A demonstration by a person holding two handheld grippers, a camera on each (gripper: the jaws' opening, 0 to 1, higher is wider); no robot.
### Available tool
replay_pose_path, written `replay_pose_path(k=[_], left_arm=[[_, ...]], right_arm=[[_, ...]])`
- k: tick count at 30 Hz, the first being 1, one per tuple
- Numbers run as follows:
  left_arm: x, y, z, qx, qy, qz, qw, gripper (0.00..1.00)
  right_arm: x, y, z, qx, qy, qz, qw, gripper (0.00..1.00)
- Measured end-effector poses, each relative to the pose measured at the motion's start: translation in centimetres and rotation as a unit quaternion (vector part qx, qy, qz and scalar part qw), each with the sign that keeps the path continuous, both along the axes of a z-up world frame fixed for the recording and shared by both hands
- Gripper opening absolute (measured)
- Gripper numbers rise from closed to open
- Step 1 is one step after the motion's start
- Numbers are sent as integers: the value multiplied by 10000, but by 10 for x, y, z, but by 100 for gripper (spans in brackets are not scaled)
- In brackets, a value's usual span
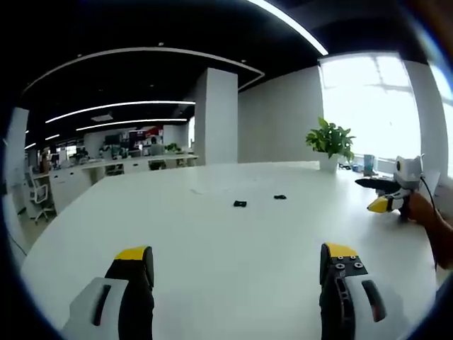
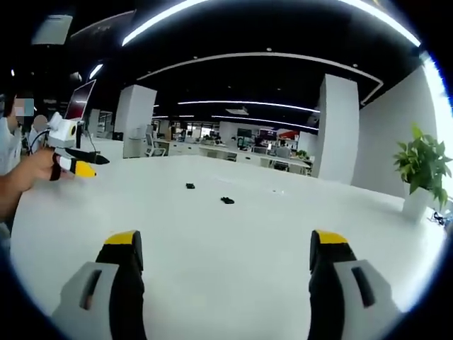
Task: Snap the two parts of the plastic buckle together until the buckle closes and remains connected.
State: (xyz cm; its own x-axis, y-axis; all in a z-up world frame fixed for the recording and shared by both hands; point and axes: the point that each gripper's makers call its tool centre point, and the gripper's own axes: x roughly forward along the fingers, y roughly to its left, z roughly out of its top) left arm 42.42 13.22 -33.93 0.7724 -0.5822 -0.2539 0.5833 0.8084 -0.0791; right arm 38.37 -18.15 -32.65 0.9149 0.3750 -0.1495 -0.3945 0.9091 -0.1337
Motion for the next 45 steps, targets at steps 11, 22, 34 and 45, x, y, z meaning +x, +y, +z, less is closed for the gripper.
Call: replay_pose_path(k=[11,22,34,45], left_arm=[[5,5,4,173,60,25,9998,95],[16,4,8,264,69,38,9996,92],[29,12,4,333,150,91,9993,94],[30,5,9,425,145,-33,9990,96]], right_arm=[[6,2,0,96,228,169,9996,96],[12,6,-5,-23,429,271,9987,96],[21,-2,-3,89,474,238,9986,96],[27,-1,1,-67,481,258,9985,97]])
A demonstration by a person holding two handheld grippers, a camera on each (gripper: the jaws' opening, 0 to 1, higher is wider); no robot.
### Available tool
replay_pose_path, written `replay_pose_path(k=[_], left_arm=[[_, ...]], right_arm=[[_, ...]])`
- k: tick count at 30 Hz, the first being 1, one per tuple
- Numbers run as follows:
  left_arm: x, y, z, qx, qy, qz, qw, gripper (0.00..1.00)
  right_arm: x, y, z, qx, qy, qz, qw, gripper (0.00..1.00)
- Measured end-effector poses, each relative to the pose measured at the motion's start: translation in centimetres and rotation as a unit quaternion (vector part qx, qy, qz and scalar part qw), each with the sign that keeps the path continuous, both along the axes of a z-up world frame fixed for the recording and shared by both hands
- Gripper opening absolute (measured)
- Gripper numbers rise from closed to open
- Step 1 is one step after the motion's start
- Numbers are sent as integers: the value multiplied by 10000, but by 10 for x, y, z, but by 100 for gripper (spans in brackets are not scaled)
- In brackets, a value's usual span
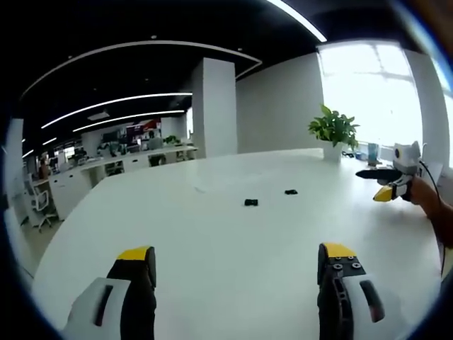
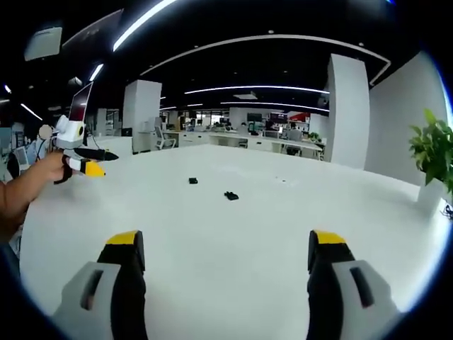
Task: Snap the two parts of the plastic buckle together until the buckle closes and remains connected.
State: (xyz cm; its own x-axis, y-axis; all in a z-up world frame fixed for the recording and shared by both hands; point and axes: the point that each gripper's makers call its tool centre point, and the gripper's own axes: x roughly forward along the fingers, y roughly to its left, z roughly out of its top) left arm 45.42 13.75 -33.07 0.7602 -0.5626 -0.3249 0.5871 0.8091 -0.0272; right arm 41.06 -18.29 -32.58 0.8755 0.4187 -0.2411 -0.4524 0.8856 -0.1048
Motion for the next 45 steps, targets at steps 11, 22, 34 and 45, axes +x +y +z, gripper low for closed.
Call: replay_pose_path(k=[11,22,34,45], left_arm=[[5,-6,4,101,31,-130,9999,97],[20,-17,5,72,89,-237,9997,98],[34,-29,5,113,178,-361,9991,99],[50,-37,6,122,250,-417,9987,99]], right_arm=[[11,4,4,2,89,25,10000,96],[25,5,5,-97,146,84,9998,96],[41,5,3,-215,245,147,9994,96],[53,4,6,-238,239,191,9992,96]])
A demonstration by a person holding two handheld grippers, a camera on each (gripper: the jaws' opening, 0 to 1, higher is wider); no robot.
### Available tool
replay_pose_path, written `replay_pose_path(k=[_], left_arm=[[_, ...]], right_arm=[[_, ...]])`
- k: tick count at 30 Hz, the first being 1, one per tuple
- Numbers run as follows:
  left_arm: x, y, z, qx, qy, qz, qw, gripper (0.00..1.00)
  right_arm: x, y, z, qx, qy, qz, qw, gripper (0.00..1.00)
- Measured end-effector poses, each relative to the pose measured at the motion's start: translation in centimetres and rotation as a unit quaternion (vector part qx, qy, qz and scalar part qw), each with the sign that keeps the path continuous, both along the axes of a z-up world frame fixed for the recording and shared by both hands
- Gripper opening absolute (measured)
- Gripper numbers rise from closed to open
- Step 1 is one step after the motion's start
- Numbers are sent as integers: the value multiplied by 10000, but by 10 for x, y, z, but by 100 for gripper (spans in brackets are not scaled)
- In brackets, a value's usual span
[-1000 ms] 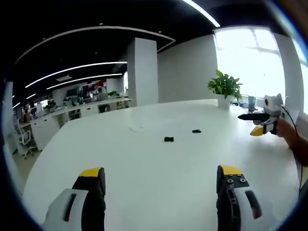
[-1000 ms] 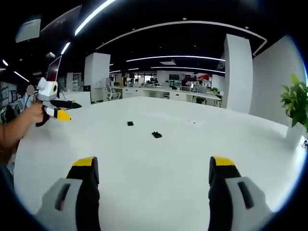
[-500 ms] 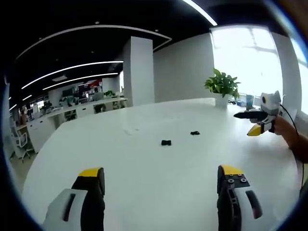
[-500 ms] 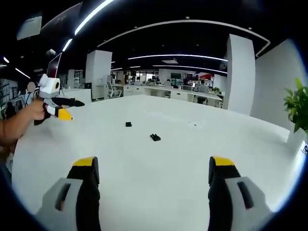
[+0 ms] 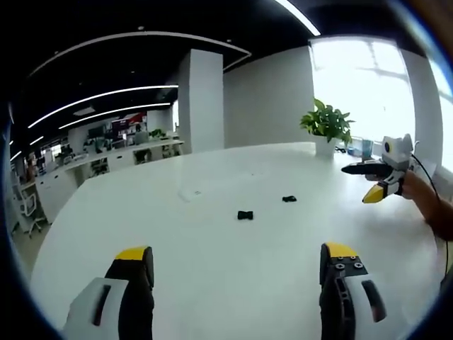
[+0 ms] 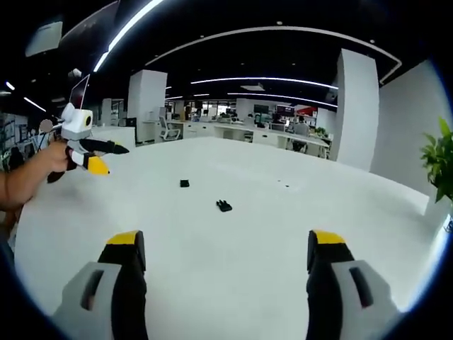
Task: Snap the two parts of the plastic buckle together until the buckle closes and remains connected.
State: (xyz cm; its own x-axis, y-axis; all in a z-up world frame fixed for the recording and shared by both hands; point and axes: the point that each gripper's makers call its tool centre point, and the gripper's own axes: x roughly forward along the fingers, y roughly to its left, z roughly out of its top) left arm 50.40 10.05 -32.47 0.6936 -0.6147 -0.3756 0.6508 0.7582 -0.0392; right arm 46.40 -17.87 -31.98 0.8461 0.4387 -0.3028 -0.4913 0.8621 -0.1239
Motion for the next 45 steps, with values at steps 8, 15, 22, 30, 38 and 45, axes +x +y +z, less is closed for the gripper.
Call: replay_pose_path(k=[8,15,22,30,38,45], left_arm=[[5,-5,2,-12,19,-44,10000,99],[11,-13,3,-32,8,-81,10000,99],[18,-23,2,-73,21,-127,9999,99],[21,-26,-3,-48,19,-141,9999,99],[25,-17,0,-49,-2,-101,9999,99],[27,-12,-2,61,6,-89,9999,99]], right_arm=[[3,-3,4,-30,-25,-5,10000,96],[9,-4,0,-6,10,-10,10000,96],[14,-5,-3,-59,44,-45,10000,96],[19,-7,-2,-54,39,-94,9999,96],[25,-4,-2,-137,47,-44,9999,96],[32,0,1,-161,26,1,9999,95]])
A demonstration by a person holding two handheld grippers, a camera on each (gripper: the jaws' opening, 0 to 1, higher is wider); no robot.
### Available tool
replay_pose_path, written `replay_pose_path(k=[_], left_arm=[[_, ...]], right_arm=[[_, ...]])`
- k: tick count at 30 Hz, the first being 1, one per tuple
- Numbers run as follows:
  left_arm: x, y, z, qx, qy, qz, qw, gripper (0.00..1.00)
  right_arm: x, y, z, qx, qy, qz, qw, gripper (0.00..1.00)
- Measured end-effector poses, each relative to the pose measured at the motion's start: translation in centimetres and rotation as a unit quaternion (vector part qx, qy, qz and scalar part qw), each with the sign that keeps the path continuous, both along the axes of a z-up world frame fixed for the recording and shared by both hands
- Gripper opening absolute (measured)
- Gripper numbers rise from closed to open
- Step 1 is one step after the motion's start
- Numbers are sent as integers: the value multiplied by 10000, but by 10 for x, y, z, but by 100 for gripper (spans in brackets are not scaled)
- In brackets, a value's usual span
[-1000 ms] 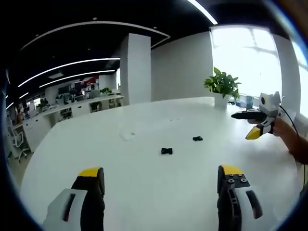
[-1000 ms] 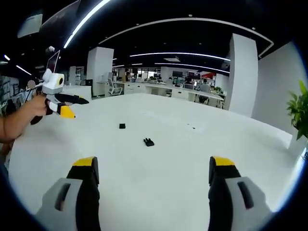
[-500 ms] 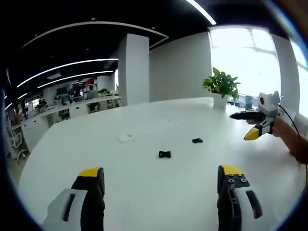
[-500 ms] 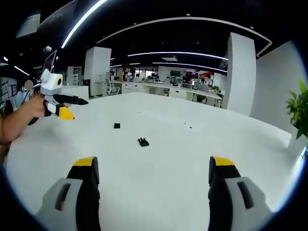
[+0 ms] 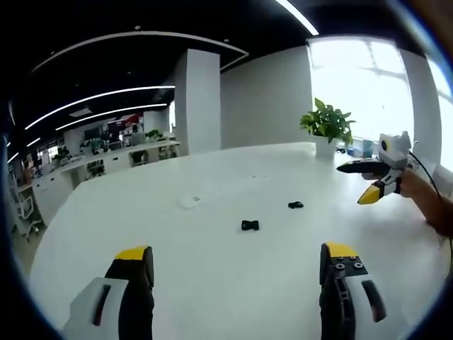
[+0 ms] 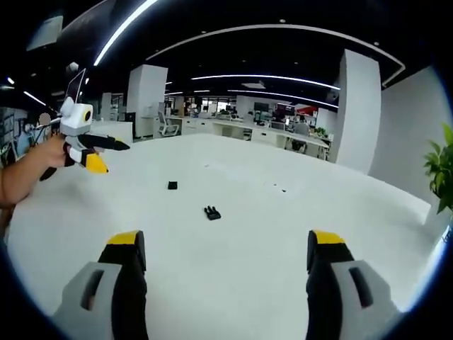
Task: Snap the two parts of the plastic buckle together until the buckle closes and remains connected.
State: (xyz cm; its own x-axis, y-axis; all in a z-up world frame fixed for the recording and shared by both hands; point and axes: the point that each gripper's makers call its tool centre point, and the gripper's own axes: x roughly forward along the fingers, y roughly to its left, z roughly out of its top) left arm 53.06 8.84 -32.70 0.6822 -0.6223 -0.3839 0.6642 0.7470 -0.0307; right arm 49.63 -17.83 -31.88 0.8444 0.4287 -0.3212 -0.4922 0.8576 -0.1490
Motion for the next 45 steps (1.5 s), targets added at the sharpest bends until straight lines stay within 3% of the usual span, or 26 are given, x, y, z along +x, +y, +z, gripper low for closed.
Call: replay_pose_path(k=[25,32,45], left_arm=[[20,-10,-8,5,102,-48,9999,98],[28,-12,2,-95,77,-39,9999,98],[34,-13,5,-77,49,-81,9999,97]], right_arm=[[16,-5,-15,69,204,51,9998,95],[22,-5,-9,31,178,54,9998,95],[30,-4,-7,13,180,84,9998,95]])
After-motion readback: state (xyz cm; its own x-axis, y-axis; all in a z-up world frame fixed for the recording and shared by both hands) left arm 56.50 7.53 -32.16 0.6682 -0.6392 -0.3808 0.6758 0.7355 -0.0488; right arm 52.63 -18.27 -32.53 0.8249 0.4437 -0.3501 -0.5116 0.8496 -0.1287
